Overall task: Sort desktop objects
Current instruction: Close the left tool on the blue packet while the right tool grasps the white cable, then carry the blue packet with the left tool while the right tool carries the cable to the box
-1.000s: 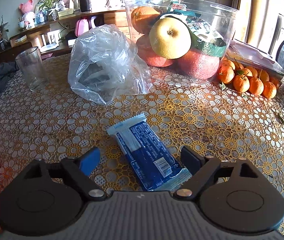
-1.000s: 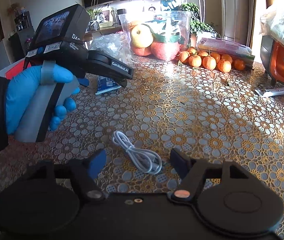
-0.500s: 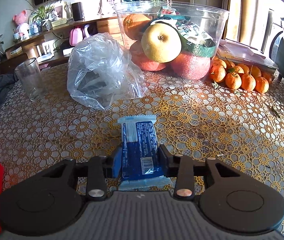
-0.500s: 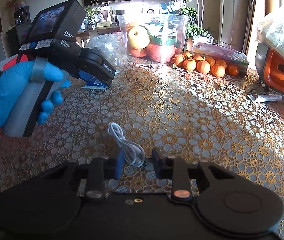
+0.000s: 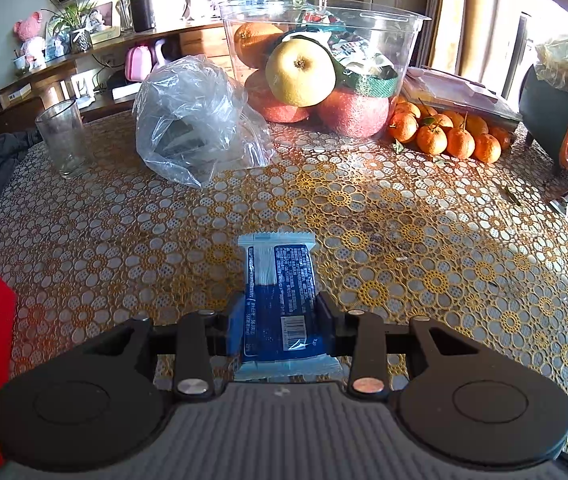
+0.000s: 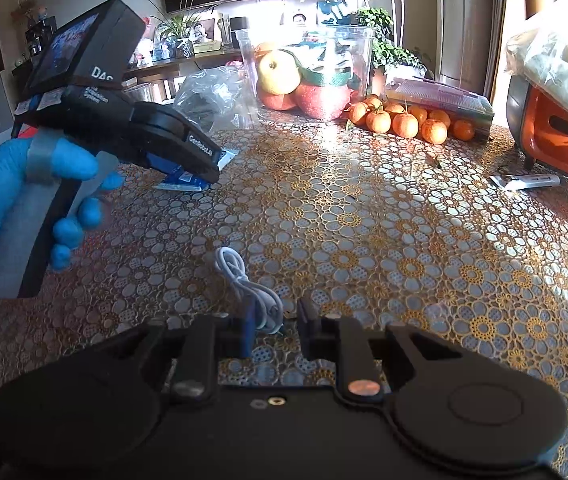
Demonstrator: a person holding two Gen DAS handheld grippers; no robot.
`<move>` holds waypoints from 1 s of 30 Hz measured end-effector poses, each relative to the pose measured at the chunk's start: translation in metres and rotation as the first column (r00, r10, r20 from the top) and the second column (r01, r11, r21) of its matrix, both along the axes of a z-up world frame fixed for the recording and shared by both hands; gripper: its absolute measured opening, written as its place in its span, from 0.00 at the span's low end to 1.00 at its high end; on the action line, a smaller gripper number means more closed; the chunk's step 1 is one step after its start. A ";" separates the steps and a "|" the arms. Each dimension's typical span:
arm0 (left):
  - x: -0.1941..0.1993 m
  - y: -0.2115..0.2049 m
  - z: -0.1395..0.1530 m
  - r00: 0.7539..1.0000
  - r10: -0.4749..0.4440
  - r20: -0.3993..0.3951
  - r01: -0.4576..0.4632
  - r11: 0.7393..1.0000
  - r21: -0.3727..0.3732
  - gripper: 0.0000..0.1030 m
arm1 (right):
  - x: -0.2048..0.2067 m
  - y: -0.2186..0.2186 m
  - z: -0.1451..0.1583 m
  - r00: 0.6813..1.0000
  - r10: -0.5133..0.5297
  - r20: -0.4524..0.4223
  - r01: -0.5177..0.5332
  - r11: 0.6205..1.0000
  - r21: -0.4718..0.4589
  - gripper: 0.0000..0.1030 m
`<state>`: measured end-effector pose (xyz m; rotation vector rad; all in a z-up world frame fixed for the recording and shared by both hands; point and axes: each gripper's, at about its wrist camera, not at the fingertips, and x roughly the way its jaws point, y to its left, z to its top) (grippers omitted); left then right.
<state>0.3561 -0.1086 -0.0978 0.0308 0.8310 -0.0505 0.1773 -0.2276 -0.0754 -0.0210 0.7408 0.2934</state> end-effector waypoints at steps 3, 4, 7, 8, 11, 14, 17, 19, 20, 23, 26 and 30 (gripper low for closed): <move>-0.015 0.000 0.005 1.000 -0.013 -0.007 0.013 1.000 -0.014 0.35 | -0.007 -0.002 0.003 1.000 -0.012 0.000 0.012 1.000 -0.003 0.20; -0.020 0.000 0.006 1.000 -0.017 -0.008 0.017 1.000 -0.016 0.35 | -0.010 -0.003 0.005 1.000 -0.017 0.002 0.017 1.000 -0.003 0.20; -0.038 -0.001 0.012 0.999 -0.029 -0.013 0.029 0.999 -0.023 0.35 | -0.017 -0.006 0.010 1.000 -0.028 0.006 0.028 1.000 0.001 0.20; -0.044 -0.001 0.014 0.999 -0.030 -0.013 0.030 0.999 -0.024 0.35 | -0.020 -0.006 0.012 0.999 -0.031 0.008 0.031 1.000 0.002 0.20; -0.061 -0.001 0.021 0.999 -0.041 -0.020 0.040 0.999 -0.034 0.35 | -0.026 -0.007 0.017 0.999 -0.034 0.009 0.034 0.999 0.012 0.20; -0.077 0.001 0.028 0.999 -0.048 -0.016 0.047 0.998 -0.045 0.35 | -0.034 -0.006 0.023 0.999 -0.038 0.018 0.038 0.999 0.016 0.20; -0.093 0.003 0.034 0.998 -0.053 -0.016 0.052 0.997 -0.057 0.35 | -0.040 -0.006 0.028 0.999 -0.046 0.021 0.046 0.999 0.021 0.20; -0.105 0.004 0.039 0.998 -0.057 -0.010 0.056 0.997 -0.059 0.35 | -0.045 -0.006 0.032 0.998 -0.051 0.024 0.050 0.998 0.022 0.20; -0.110 0.005 0.041 0.998 -0.058 -0.008 0.058 0.997 -0.060 0.35 | -0.047 -0.006 0.034 0.998 -0.054 0.026 0.053 0.998 0.023 0.20; -0.128 0.007 0.049 0.998 -0.059 0.003 0.059 0.997 -0.059 0.35 | -0.054 -0.005 0.041 0.998 -0.061 0.035 0.060 0.998 0.023 0.20; -0.144 0.013 0.057 0.998 -0.054 0.010 0.055 0.996 -0.074 0.35 | -0.060 -0.002 0.048 0.997 -0.063 0.041 0.062 0.998 0.025 0.20; -0.167 0.023 0.066 0.998 -0.050 0.023 0.052 0.995 -0.091 0.35 | -0.068 0.006 0.059 0.997 -0.057 0.057 0.055 0.998 0.029 0.20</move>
